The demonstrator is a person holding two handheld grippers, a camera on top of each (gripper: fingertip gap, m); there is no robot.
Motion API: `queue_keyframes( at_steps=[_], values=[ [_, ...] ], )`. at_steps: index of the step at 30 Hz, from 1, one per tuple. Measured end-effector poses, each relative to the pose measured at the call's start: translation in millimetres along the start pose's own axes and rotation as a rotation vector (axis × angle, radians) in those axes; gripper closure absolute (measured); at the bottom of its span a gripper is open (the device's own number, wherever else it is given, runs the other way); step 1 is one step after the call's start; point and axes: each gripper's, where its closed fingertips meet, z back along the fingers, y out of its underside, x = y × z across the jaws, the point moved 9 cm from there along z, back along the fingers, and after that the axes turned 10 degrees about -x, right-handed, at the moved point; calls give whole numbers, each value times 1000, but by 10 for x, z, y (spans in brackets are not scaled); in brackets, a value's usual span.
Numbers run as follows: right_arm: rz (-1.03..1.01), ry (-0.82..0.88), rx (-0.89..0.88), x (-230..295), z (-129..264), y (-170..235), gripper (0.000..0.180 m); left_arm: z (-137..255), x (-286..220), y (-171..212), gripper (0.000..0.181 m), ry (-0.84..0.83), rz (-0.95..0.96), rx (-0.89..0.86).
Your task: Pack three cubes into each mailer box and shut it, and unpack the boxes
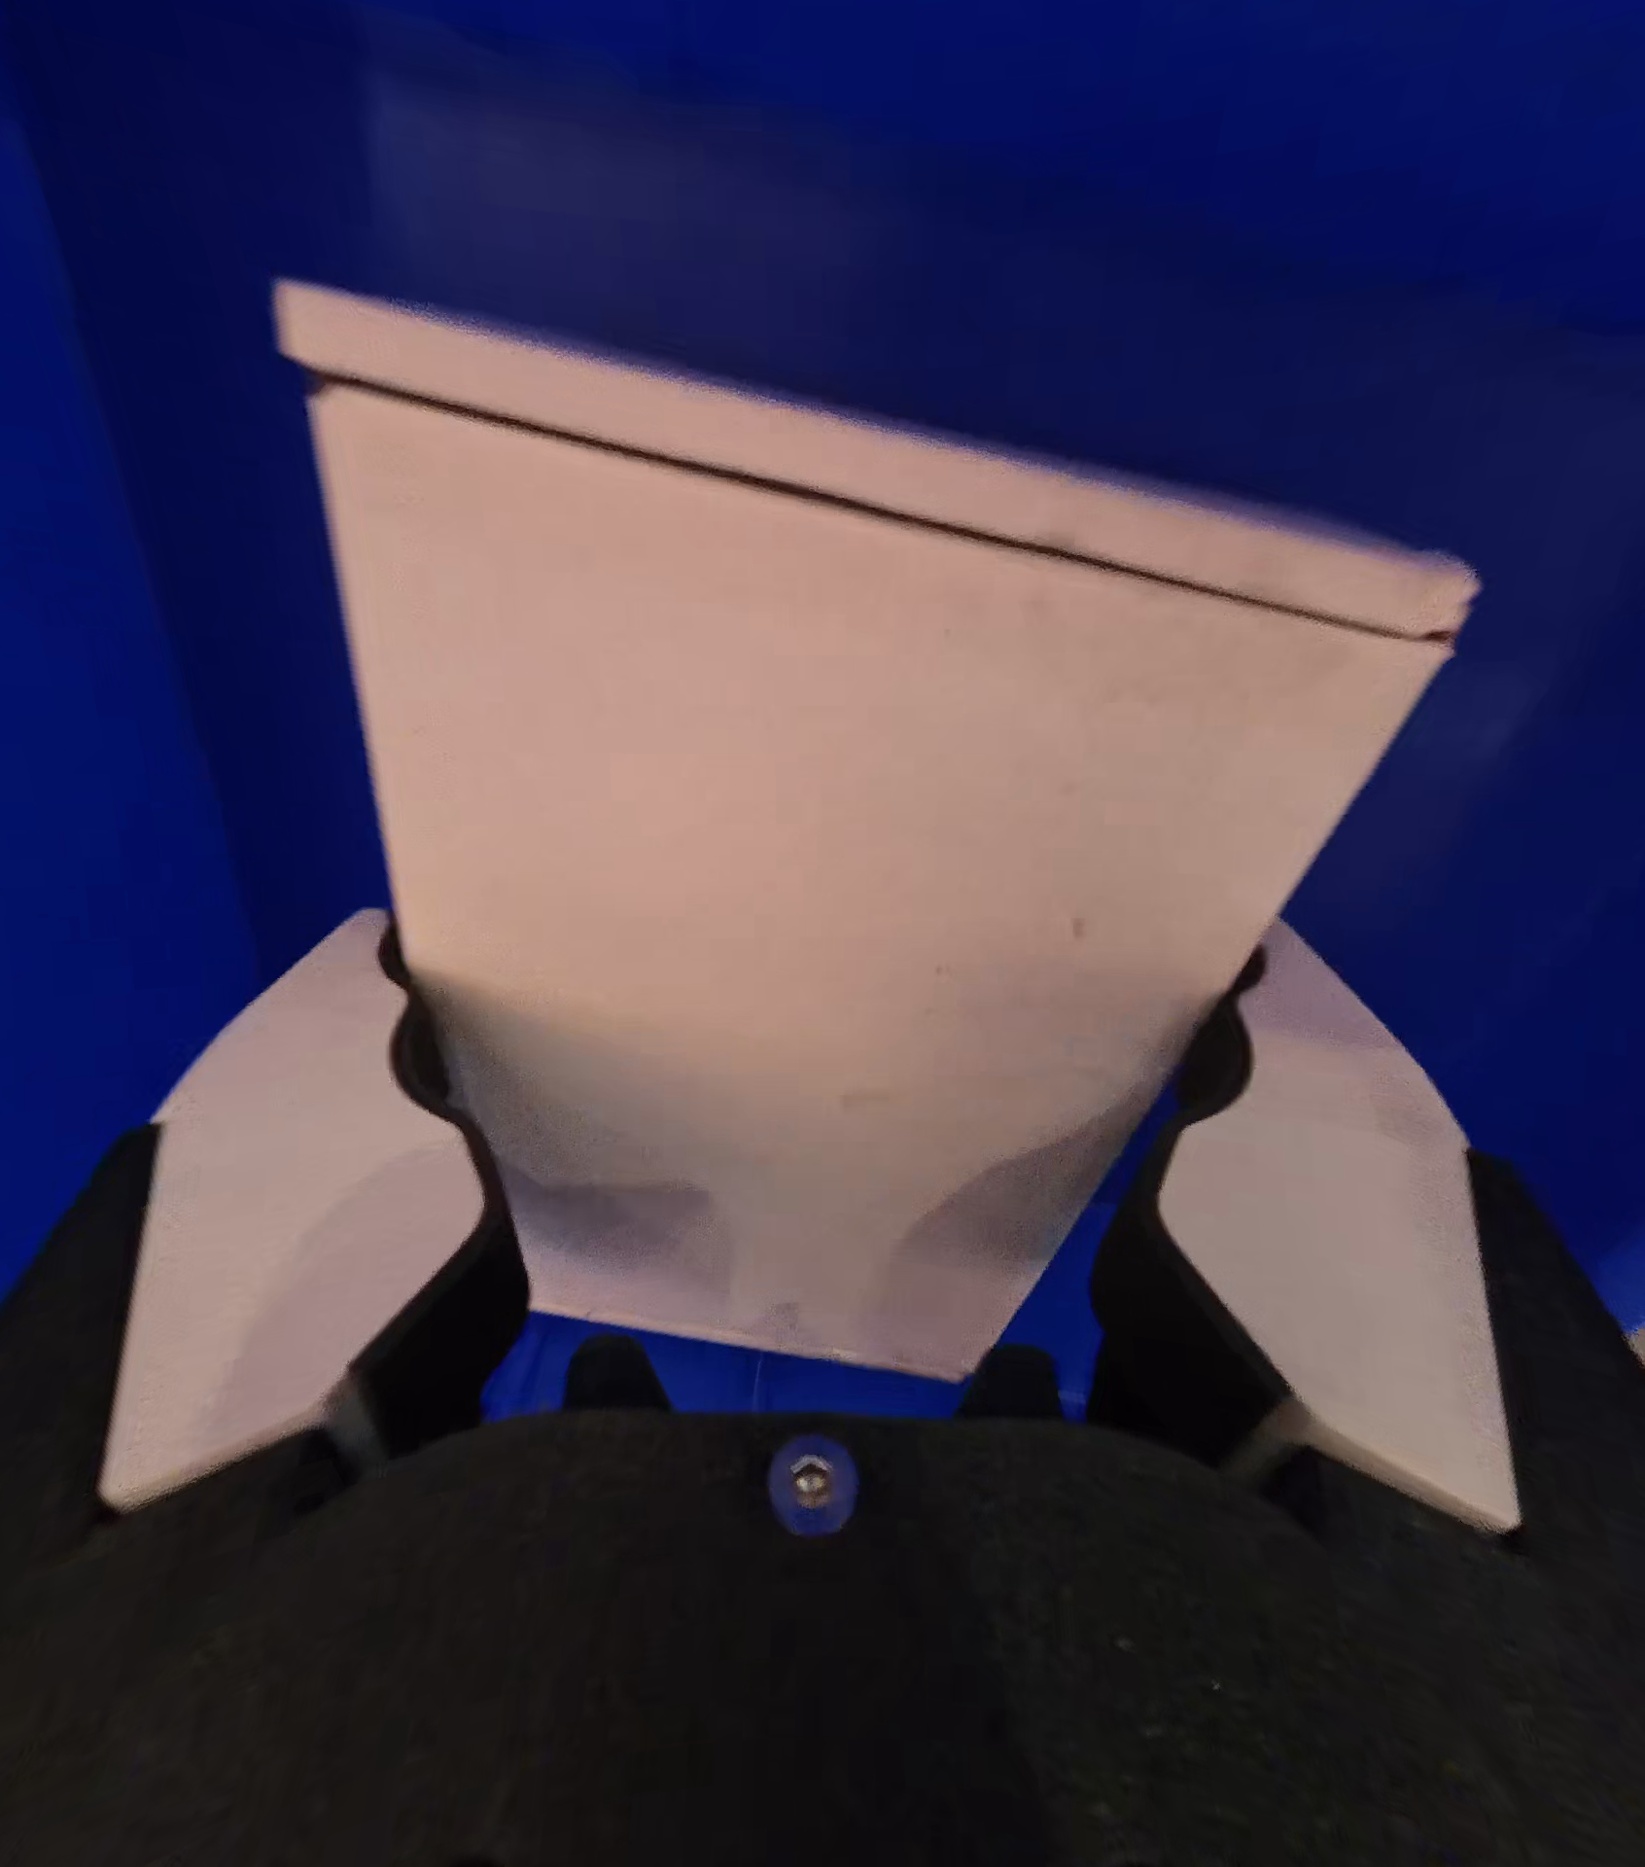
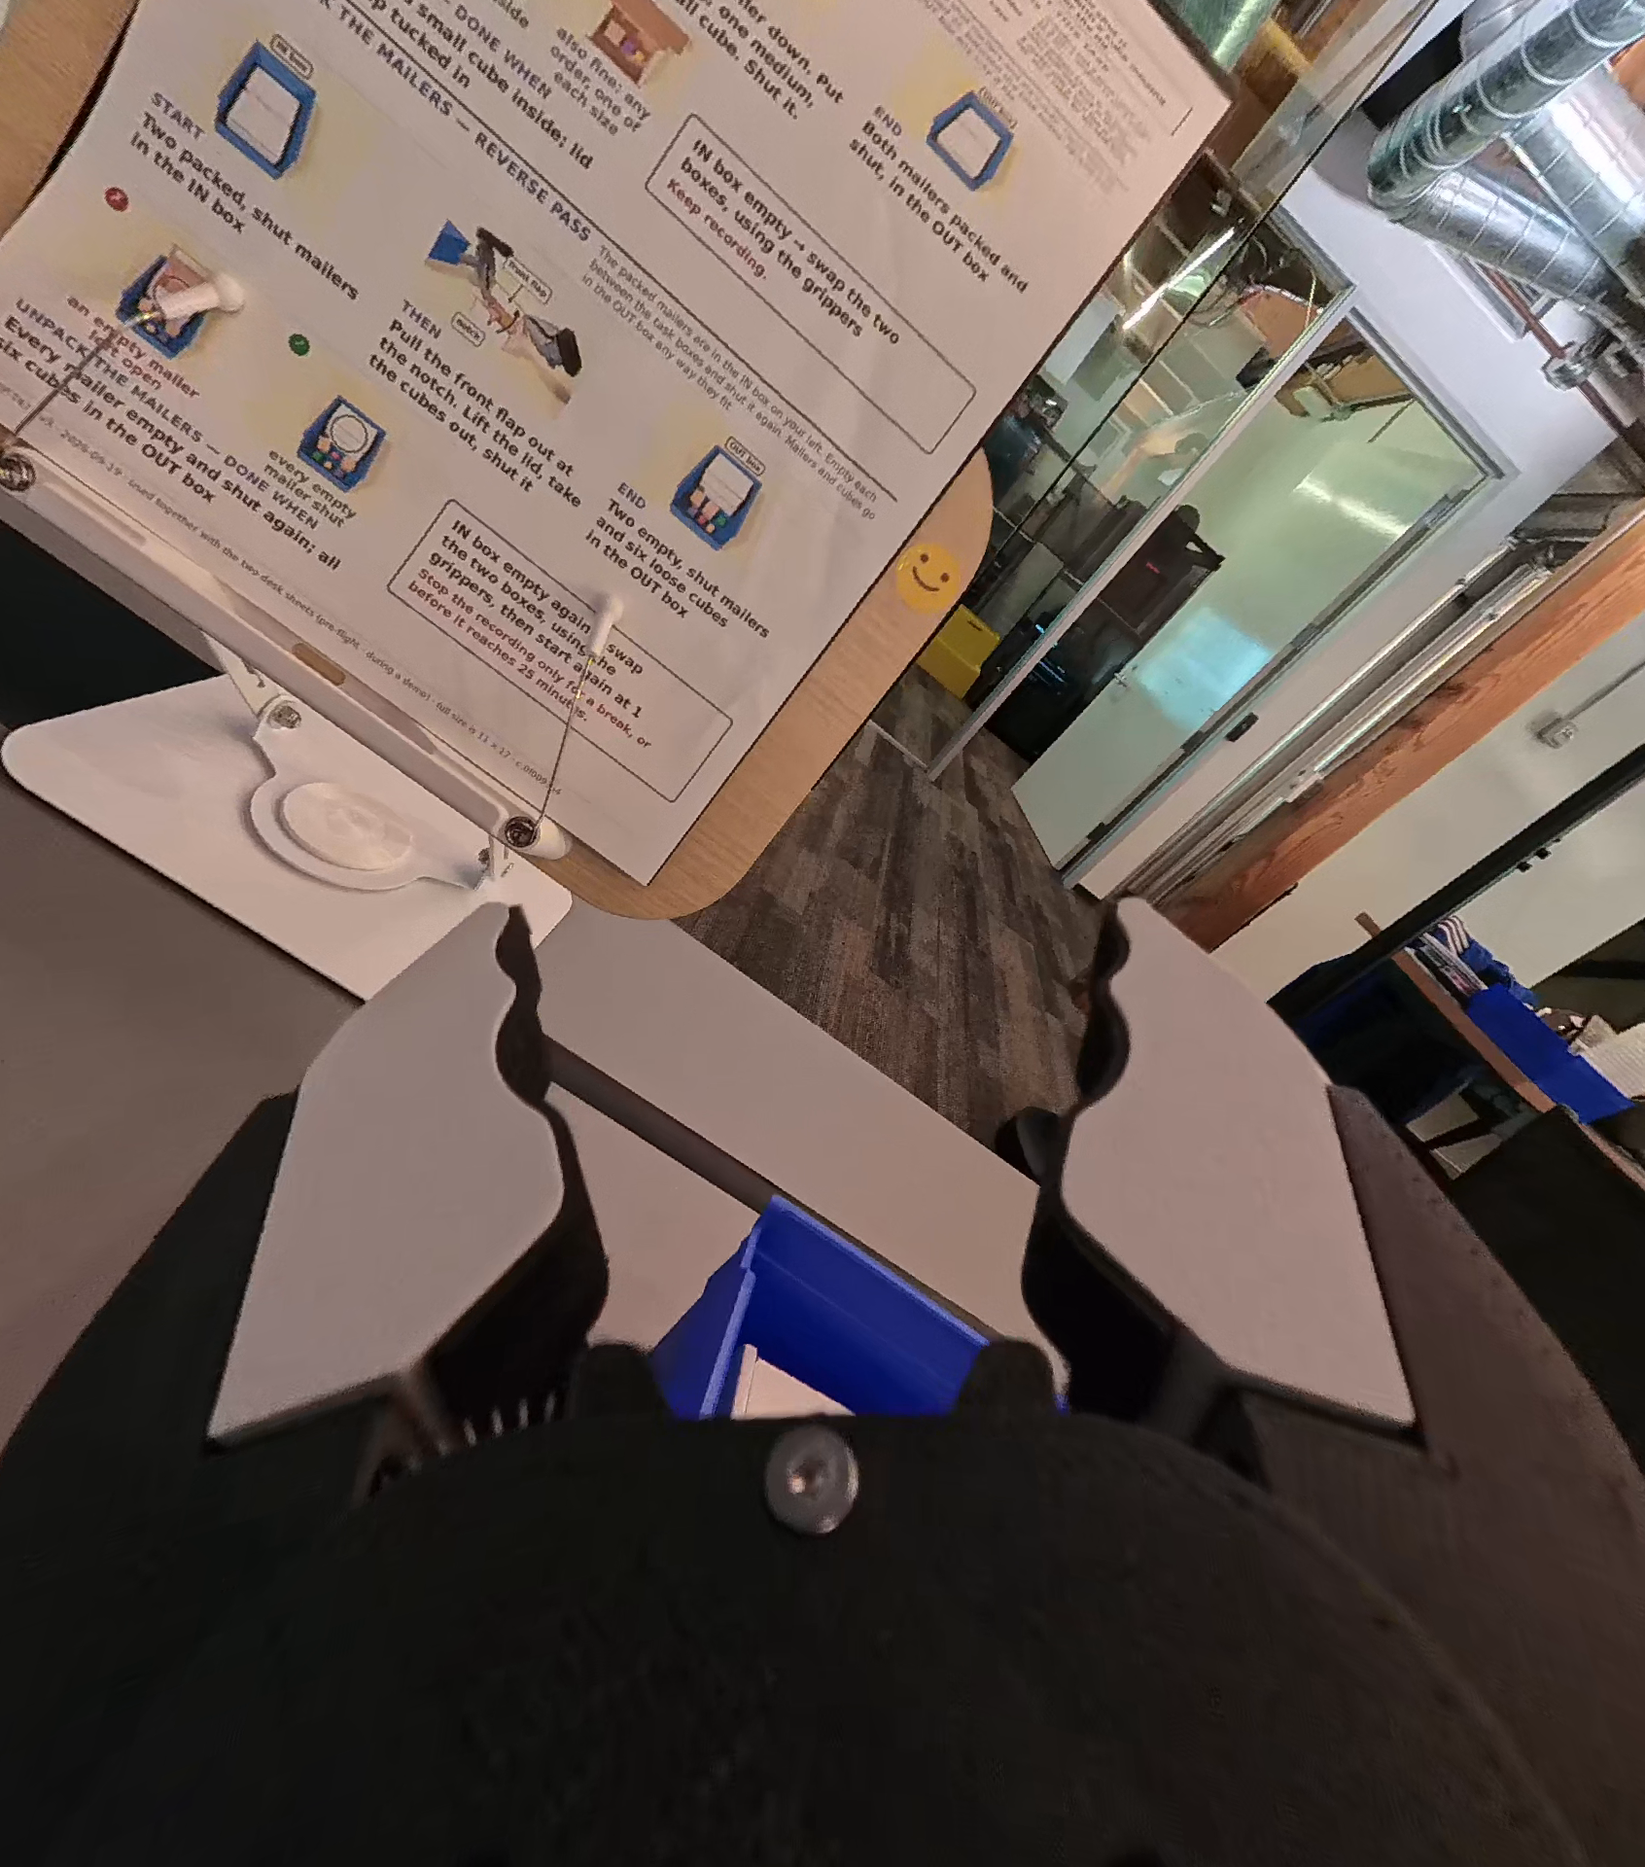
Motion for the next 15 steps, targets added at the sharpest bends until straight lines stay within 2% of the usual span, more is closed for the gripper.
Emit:
queue_keyframes(
  at_steps=[15],
  values=[
    [83,-62,74,184,-133,148,75,-23,96,-28,36,13,69,17]
  ],
)
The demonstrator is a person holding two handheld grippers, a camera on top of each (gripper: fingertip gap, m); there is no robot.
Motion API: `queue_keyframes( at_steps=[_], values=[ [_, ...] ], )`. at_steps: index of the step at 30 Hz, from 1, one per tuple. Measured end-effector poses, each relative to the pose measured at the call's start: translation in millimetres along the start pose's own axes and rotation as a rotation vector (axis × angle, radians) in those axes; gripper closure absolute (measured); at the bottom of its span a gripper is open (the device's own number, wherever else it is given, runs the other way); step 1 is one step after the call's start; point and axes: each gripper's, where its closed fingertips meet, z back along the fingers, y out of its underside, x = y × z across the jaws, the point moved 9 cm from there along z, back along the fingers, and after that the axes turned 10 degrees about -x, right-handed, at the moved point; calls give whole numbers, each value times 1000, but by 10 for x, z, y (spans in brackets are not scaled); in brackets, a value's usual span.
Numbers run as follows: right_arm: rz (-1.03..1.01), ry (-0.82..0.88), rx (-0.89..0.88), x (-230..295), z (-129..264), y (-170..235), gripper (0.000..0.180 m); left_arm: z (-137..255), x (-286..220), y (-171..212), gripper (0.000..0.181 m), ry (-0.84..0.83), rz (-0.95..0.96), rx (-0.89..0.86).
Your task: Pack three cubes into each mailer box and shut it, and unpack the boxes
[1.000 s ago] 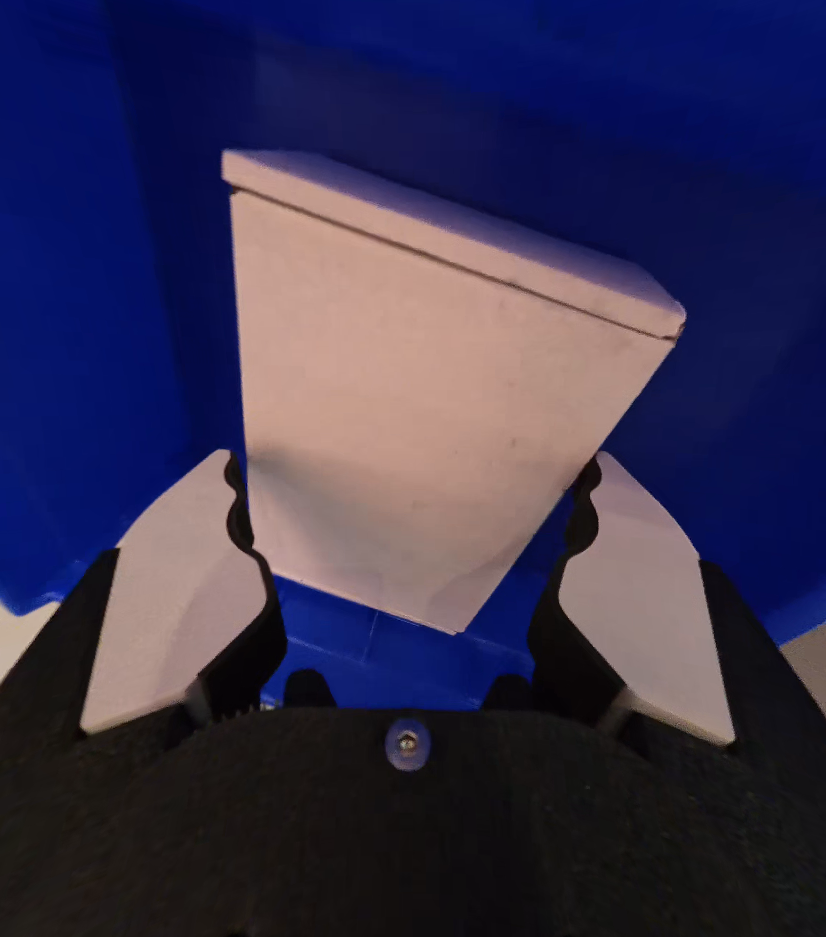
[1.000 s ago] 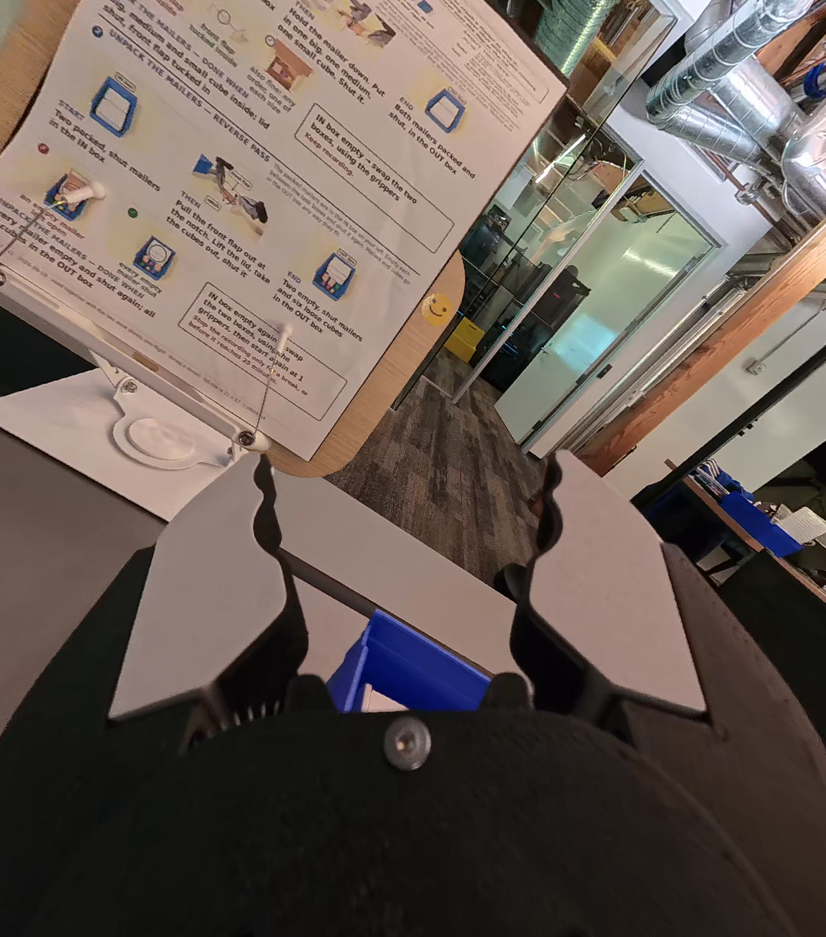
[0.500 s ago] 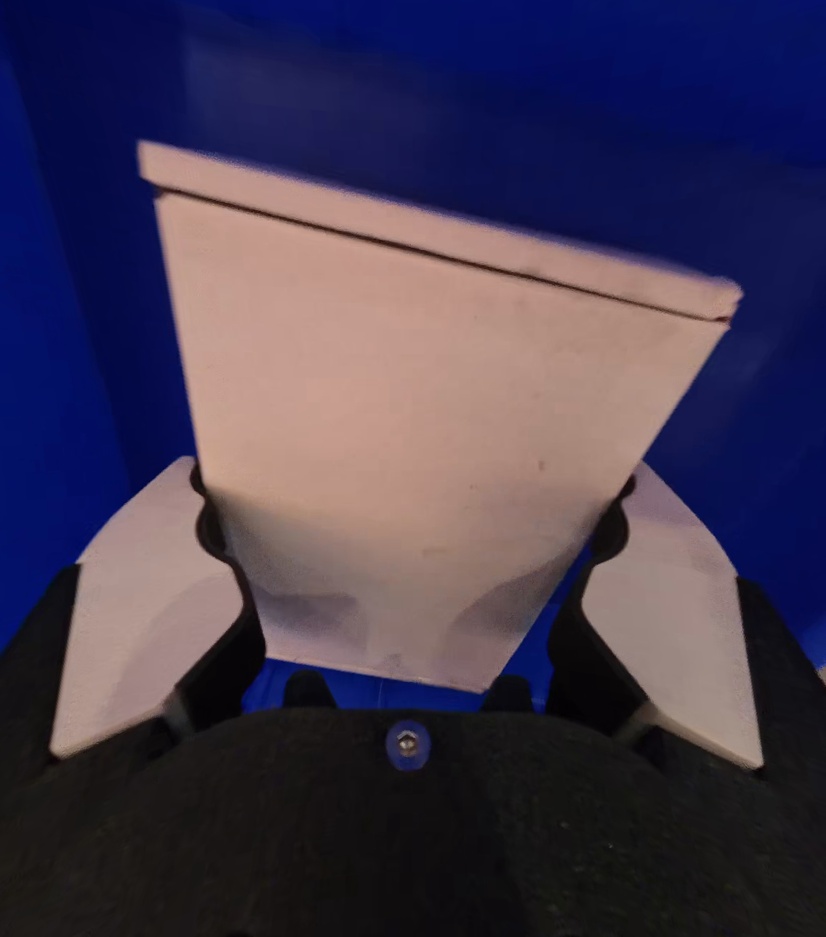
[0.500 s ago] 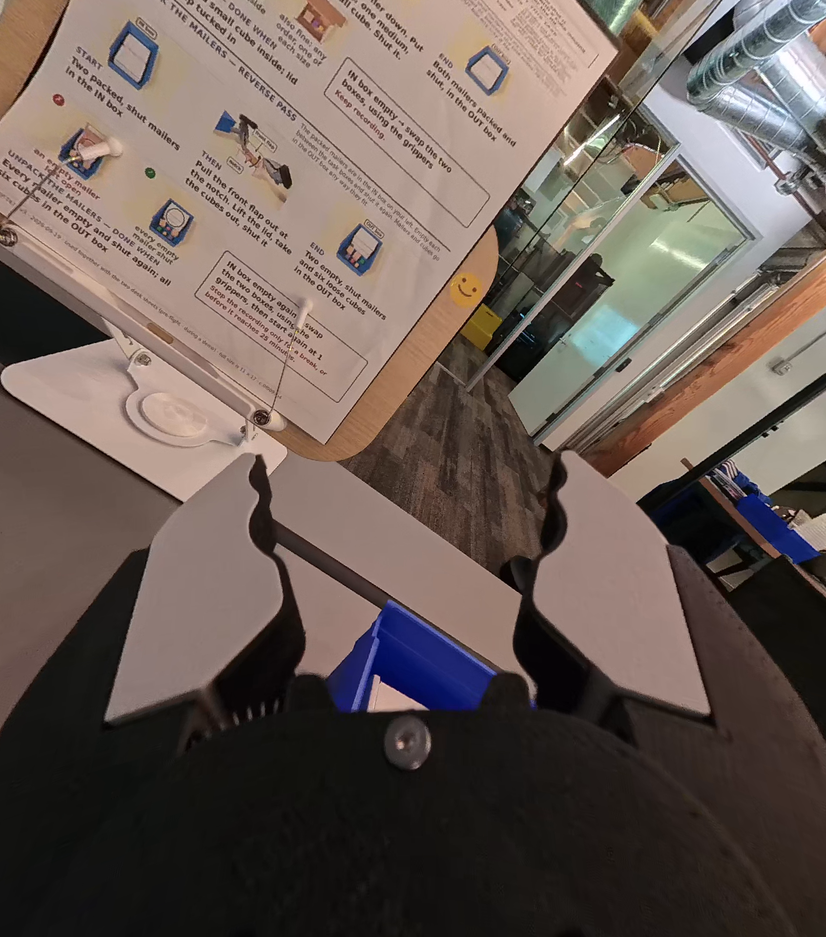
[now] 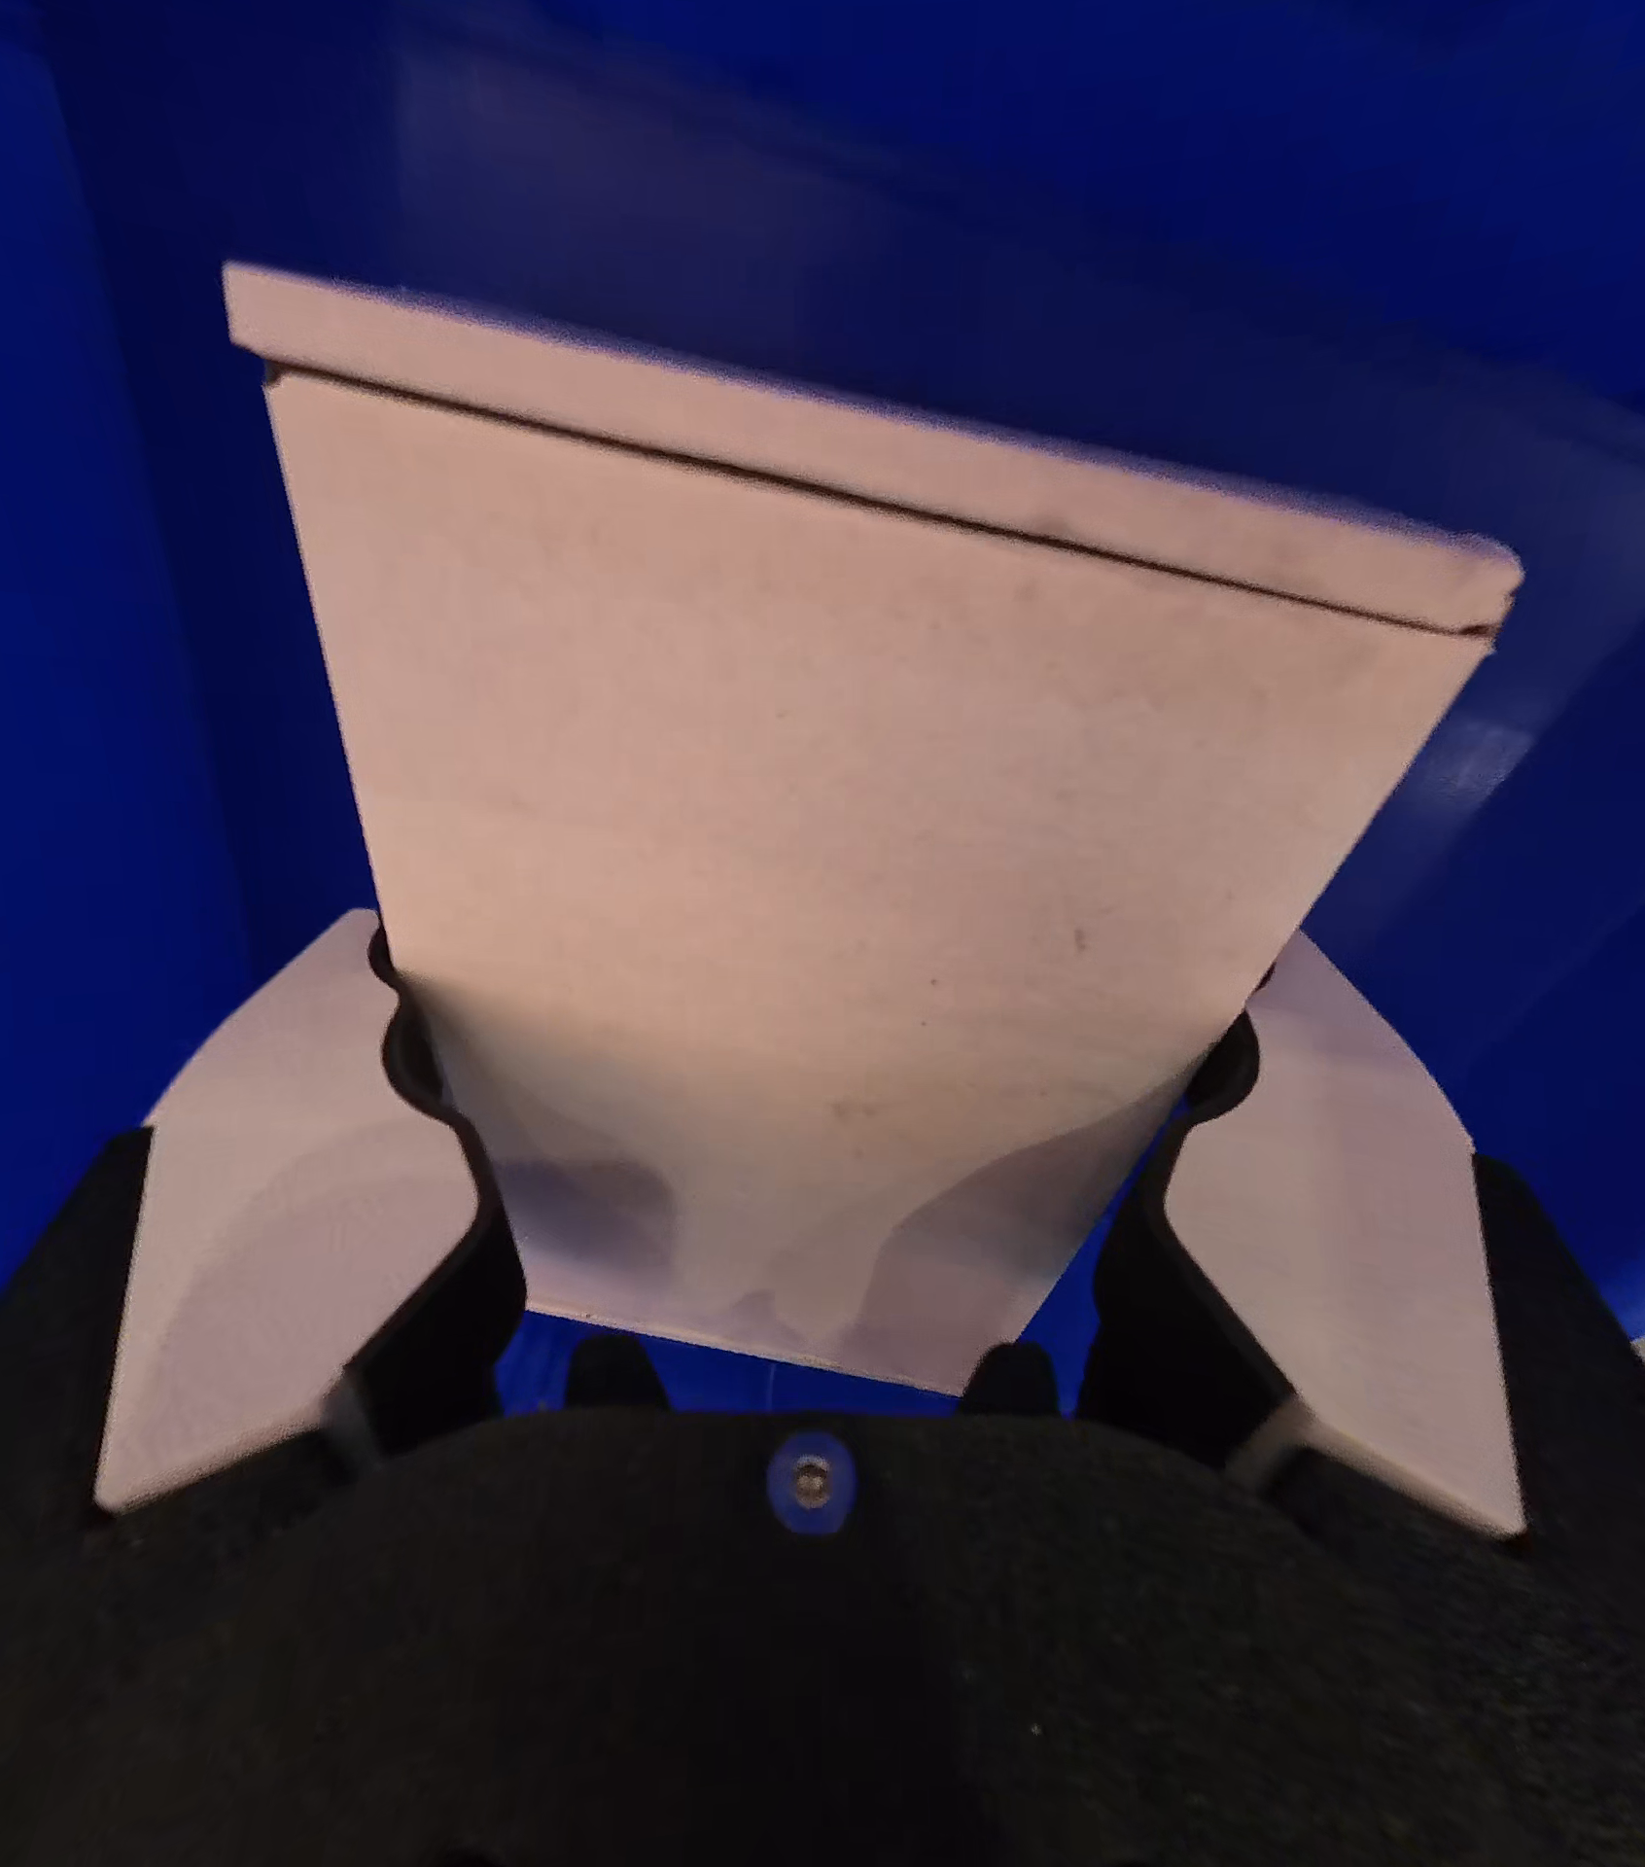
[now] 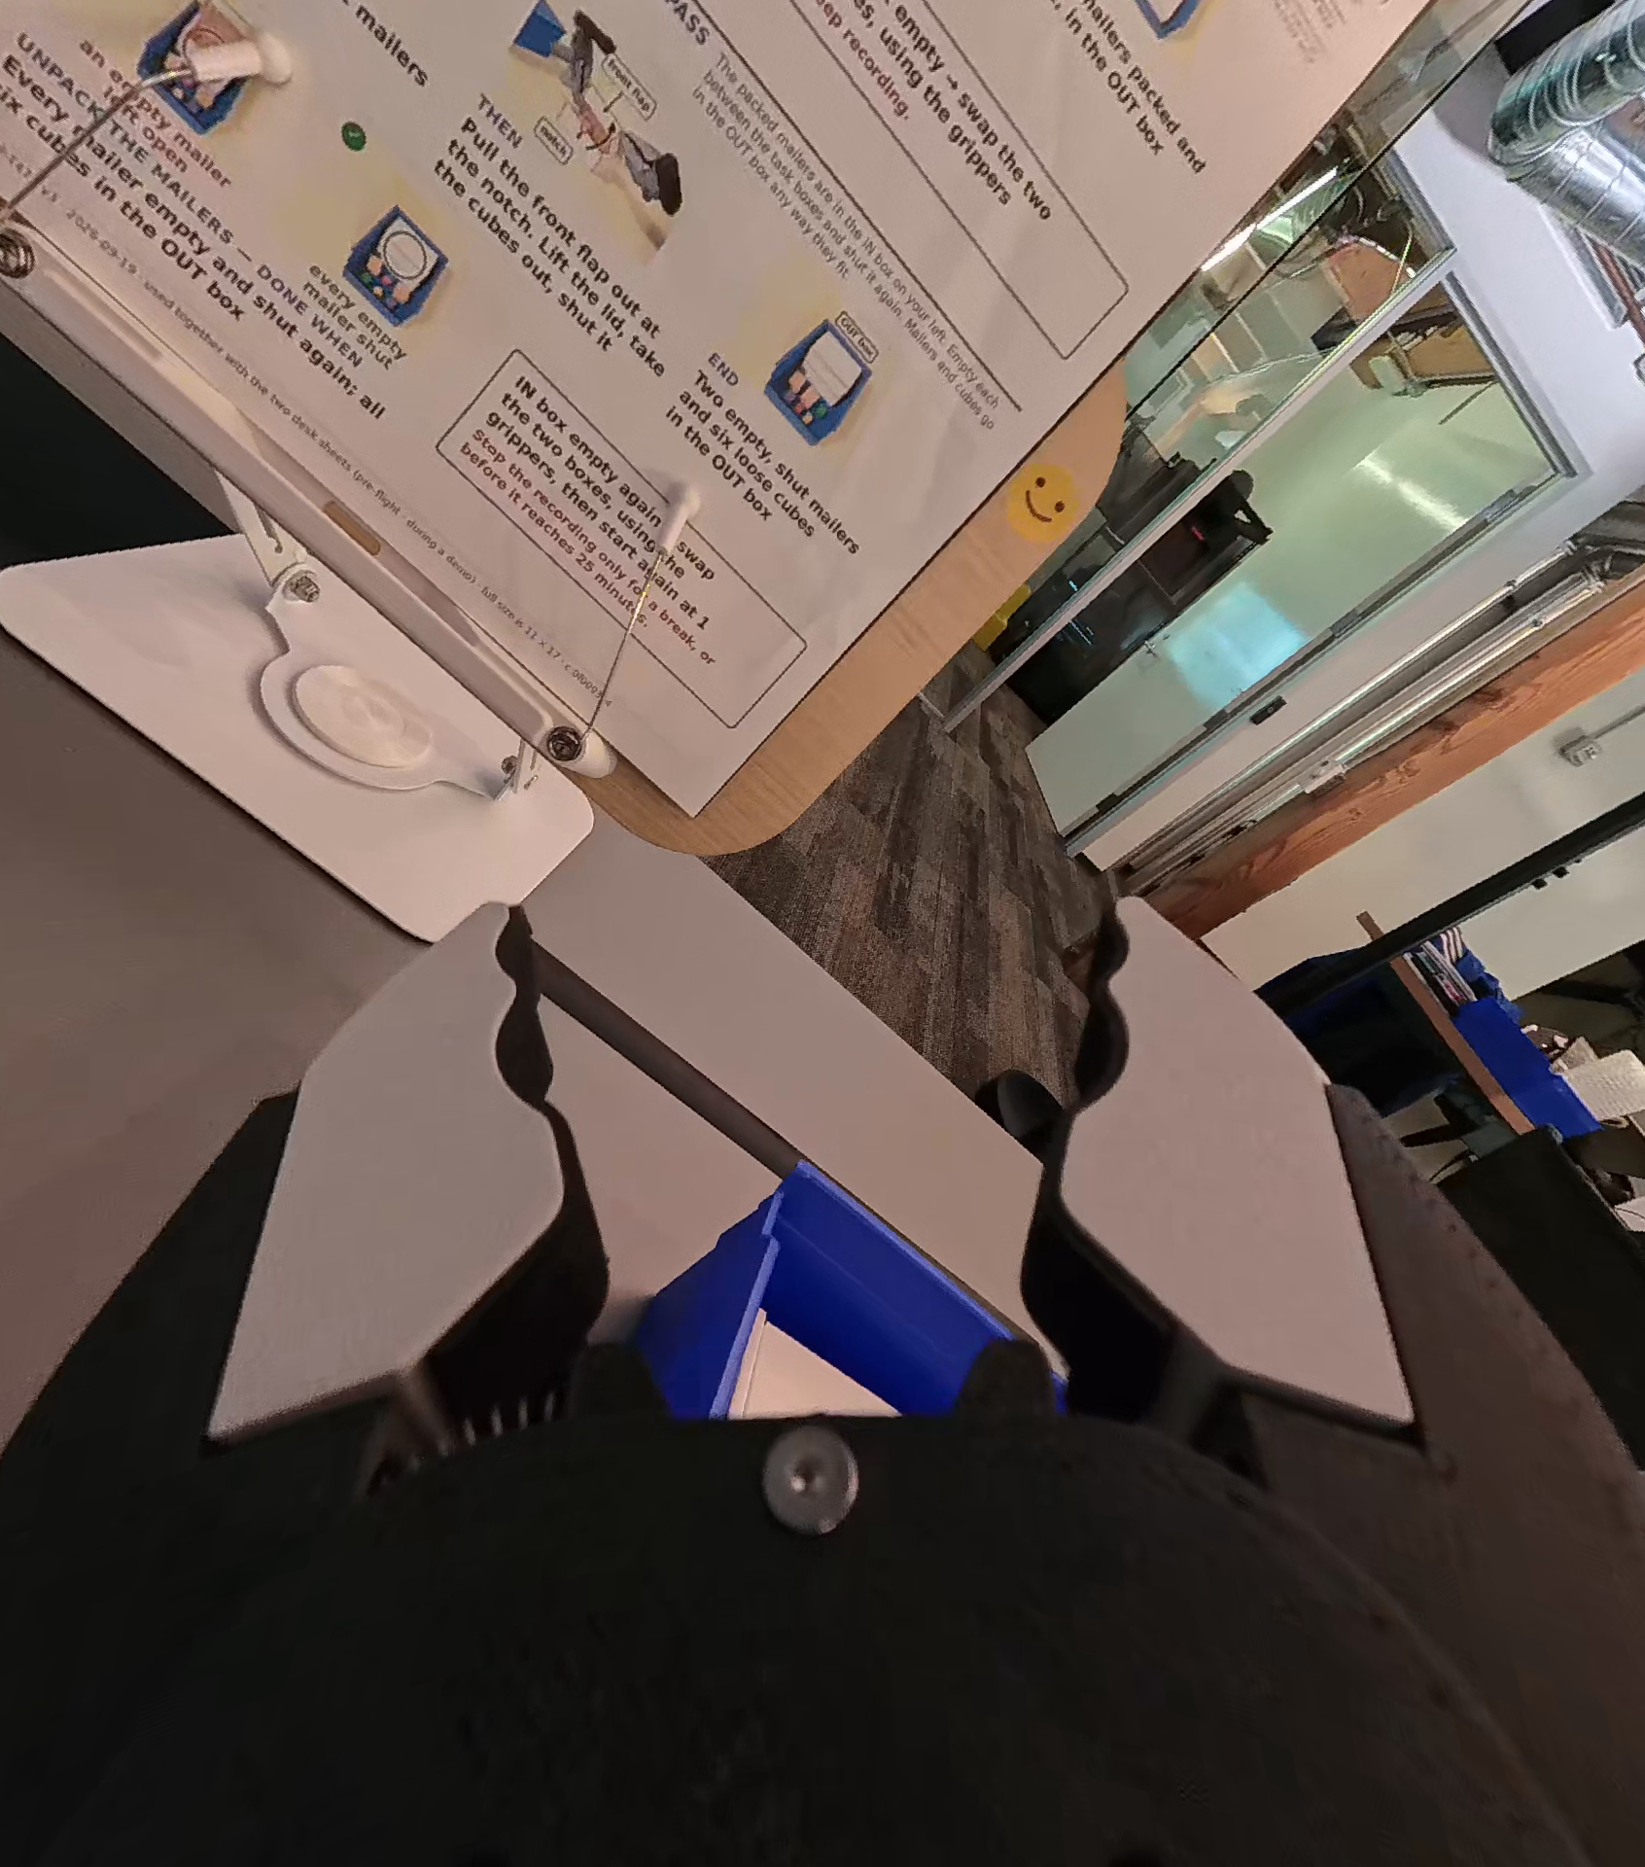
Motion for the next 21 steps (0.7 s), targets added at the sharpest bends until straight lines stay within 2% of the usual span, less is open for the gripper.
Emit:
queue_keyframes(
  at_steps=[8,21],
  values=[
    [4,-15,-2,-16,10,-7,75,37,-59,8,37,-35,-12,46],
    [0,-16,-16,-76,59,-42,75,216,-87,2,39,-32,42,-48]
  ],
)
